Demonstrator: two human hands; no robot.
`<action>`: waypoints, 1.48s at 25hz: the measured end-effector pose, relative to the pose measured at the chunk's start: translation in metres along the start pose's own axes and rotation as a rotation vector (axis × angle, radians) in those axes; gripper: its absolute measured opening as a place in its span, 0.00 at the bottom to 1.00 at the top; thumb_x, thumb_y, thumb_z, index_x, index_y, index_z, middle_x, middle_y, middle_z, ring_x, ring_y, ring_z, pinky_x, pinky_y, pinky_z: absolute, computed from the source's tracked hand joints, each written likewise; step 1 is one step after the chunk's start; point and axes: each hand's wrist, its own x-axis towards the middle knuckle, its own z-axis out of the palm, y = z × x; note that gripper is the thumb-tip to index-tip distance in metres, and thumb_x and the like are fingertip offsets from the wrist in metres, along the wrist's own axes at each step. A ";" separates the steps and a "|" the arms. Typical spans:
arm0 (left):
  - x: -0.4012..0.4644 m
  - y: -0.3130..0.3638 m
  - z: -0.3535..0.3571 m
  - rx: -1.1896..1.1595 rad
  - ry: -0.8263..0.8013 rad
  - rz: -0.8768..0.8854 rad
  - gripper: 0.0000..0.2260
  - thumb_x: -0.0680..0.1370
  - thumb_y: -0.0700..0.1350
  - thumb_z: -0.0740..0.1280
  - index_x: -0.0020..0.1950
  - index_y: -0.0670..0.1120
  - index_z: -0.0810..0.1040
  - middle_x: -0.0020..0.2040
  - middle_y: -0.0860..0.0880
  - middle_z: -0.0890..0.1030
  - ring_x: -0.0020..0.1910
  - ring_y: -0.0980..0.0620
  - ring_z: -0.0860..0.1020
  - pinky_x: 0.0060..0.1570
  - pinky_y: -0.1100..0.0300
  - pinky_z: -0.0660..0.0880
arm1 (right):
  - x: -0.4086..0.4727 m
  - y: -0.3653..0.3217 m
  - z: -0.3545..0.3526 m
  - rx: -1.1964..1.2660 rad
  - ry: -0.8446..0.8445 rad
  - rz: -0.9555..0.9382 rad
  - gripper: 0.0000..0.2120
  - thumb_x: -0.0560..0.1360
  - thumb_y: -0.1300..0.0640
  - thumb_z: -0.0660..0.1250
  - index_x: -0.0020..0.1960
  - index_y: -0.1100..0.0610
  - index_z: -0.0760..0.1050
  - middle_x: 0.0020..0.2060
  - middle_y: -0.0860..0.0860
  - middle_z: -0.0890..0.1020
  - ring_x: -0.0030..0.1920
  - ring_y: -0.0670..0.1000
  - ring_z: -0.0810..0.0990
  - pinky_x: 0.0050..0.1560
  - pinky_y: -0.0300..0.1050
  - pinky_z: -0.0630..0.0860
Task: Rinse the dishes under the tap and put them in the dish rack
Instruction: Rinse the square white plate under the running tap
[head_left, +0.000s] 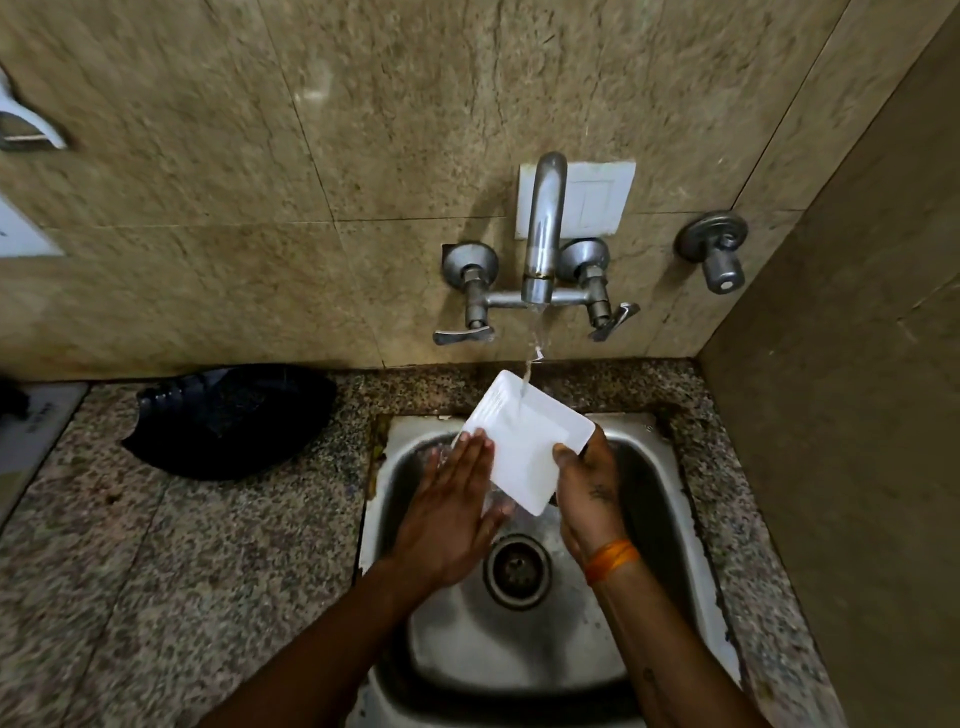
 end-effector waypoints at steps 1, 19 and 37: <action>-0.003 0.002 0.004 0.000 -0.028 0.072 0.34 0.84 0.65 0.45 0.84 0.47 0.46 0.85 0.48 0.47 0.84 0.51 0.42 0.81 0.45 0.44 | 0.001 -0.002 -0.005 -0.040 -0.011 0.004 0.18 0.79 0.70 0.61 0.65 0.56 0.76 0.60 0.56 0.83 0.59 0.58 0.82 0.63 0.63 0.78; 0.119 0.045 -0.047 -1.261 -0.020 -0.552 0.07 0.82 0.44 0.67 0.45 0.47 0.81 0.40 0.47 0.82 0.40 0.47 0.79 0.41 0.57 0.76 | 0.029 -0.041 -0.048 -0.033 0.032 0.019 0.14 0.79 0.69 0.62 0.51 0.53 0.81 0.44 0.46 0.88 0.41 0.47 0.85 0.40 0.42 0.80; 0.081 0.050 -0.045 -1.813 -0.071 -0.778 0.26 0.83 0.65 0.55 0.66 0.48 0.79 0.54 0.45 0.88 0.53 0.47 0.86 0.54 0.50 0.82 | 0.040 -0.032 0.020 -1.087 -0.032 -0.279 0.57 0.66 0.21 0.62 0.83 0.47 0.44 0.82 0.54 0.51 0.82 0.60 0.48 0.78 0.67 0.52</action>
